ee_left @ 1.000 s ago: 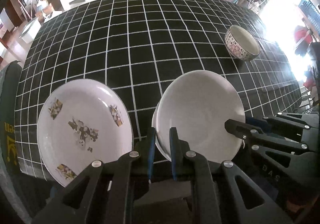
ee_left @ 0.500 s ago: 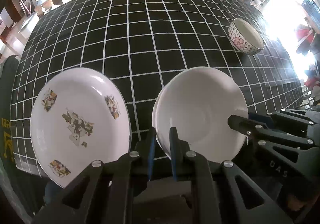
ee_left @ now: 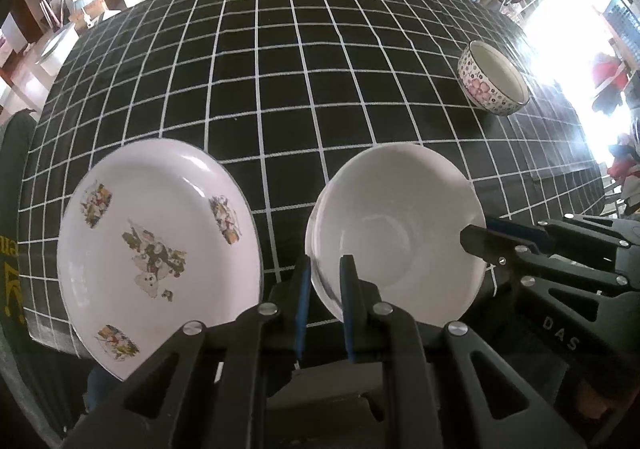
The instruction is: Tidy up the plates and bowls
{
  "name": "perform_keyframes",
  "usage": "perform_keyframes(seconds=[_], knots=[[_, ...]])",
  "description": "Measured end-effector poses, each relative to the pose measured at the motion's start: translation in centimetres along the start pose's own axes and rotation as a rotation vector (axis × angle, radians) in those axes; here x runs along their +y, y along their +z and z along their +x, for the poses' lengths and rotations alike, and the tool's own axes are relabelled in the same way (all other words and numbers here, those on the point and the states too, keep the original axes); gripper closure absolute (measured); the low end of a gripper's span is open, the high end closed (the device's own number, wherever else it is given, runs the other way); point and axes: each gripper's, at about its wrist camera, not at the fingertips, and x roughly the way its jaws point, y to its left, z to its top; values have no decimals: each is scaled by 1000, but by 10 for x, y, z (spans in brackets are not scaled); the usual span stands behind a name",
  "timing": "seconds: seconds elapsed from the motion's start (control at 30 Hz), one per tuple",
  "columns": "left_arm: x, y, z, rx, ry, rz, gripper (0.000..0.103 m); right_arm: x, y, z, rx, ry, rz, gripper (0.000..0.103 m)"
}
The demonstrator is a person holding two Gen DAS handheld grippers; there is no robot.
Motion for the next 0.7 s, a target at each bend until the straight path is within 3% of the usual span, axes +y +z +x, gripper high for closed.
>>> perform_keyframes(seconds=[0.33,0.7], knots=[[2,3,-25,-33,-7,8,90,-8,0,-20,-40,34,24,85],[-46,27,-69,-114,-95,70,90,-47,8,-71,-130,48,99,85]])
